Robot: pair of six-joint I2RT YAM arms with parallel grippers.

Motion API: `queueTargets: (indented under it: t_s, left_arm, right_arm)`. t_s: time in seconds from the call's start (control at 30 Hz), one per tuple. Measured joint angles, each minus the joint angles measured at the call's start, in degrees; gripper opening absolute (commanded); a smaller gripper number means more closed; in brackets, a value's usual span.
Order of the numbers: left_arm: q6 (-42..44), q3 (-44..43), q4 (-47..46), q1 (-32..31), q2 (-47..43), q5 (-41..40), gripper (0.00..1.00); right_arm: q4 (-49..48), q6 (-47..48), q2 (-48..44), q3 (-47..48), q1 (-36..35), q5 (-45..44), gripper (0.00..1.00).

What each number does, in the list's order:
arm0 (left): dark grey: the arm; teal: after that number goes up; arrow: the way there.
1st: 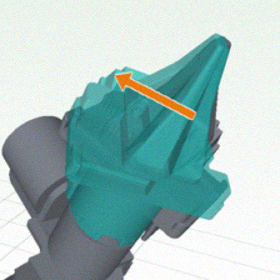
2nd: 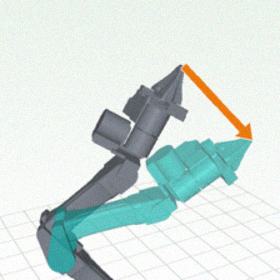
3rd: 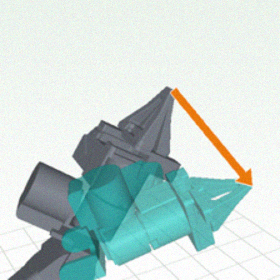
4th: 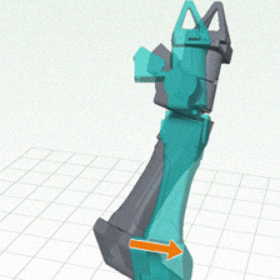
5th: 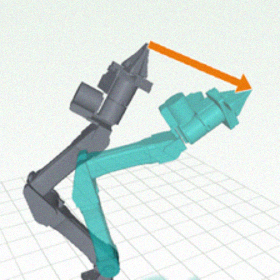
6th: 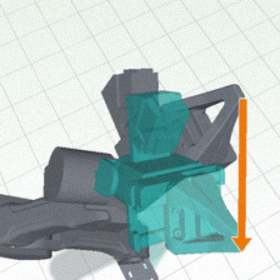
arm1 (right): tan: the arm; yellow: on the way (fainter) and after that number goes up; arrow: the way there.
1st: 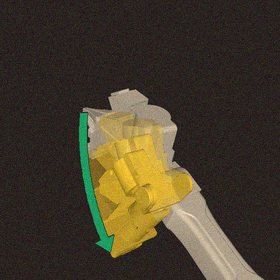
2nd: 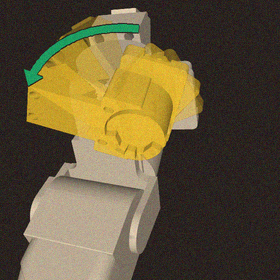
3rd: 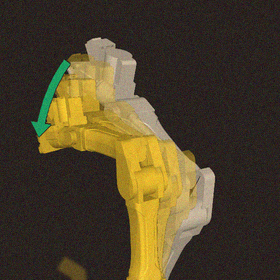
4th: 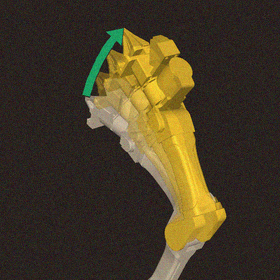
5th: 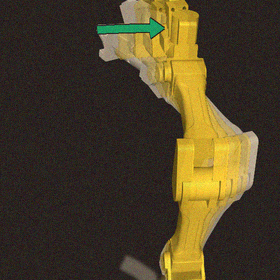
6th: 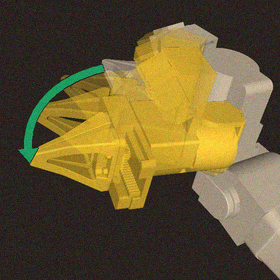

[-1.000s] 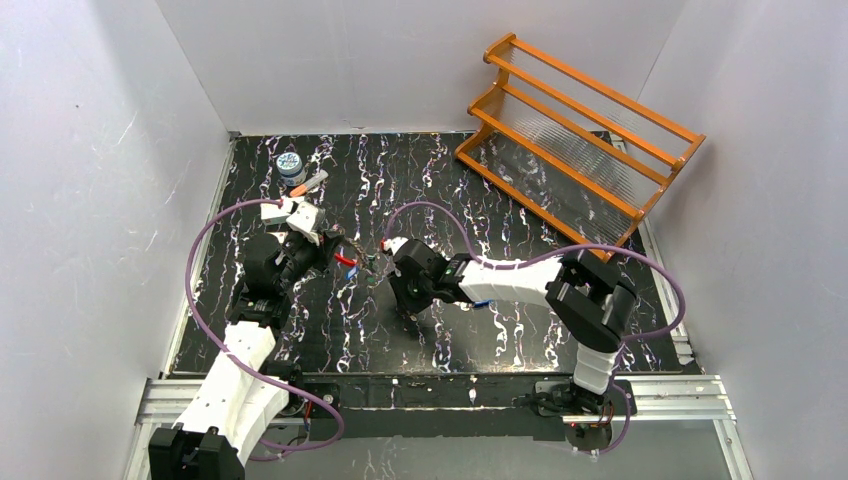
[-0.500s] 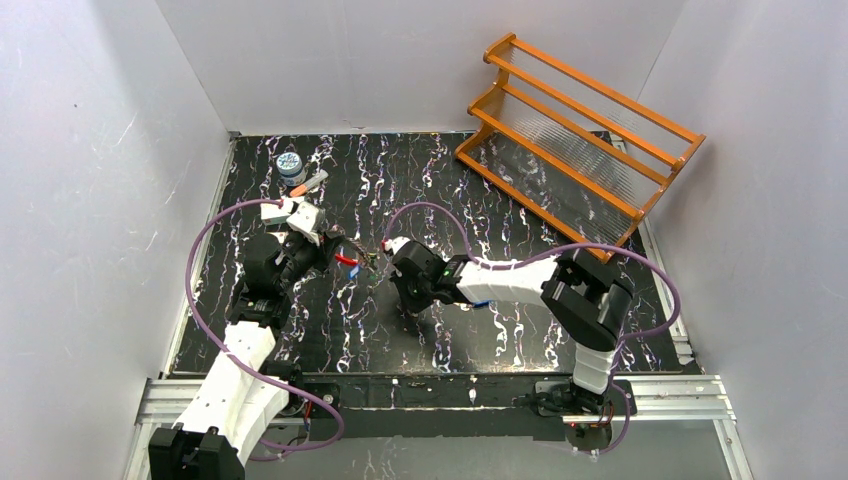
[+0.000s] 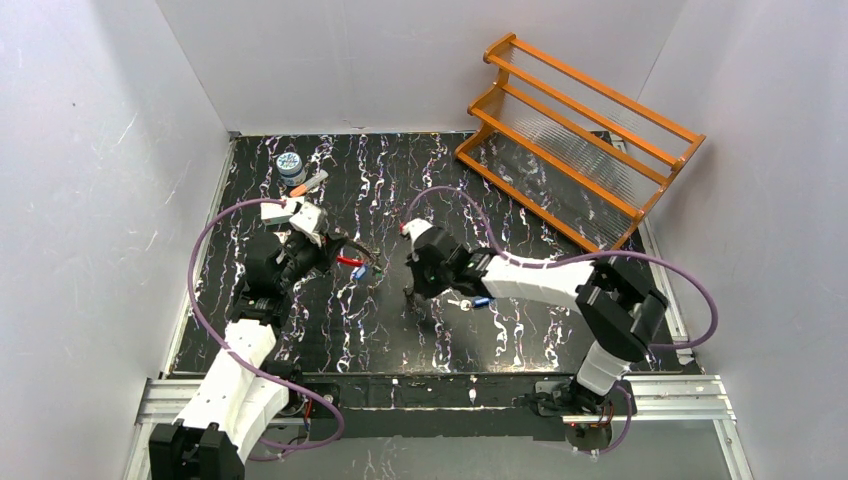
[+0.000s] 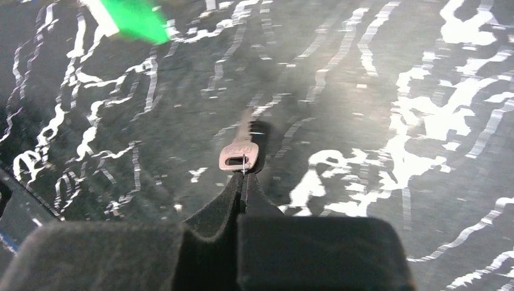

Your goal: Put the keys on the keyring

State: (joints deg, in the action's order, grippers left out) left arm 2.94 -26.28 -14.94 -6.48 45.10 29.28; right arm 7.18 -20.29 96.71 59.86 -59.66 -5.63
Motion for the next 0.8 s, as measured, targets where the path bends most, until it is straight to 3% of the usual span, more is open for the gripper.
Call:
queueTargets:
  t_s: [0.3,0.53,0.8]
  left_arm:
    - [-1.3,0.0,-1.3,0.0,4.8,5.0,0.0]
    - [-3.8,0.0,-5.3,-2.0,9.2,8.9,0.0]
    - [-2.9,-1.7,-9.1,-11.6,17.9,11.6,0.0]
  right_arm:
    - [-2.2,2.1,-5.9,-5.8,16.7,9.6,0.01]
    - [-3.8,4.6,-12.2,-7.3,18.5,11.3,0.01]
    - [-5.7,10.2,-13.1,-7.3,20.5,11.8,0.01]
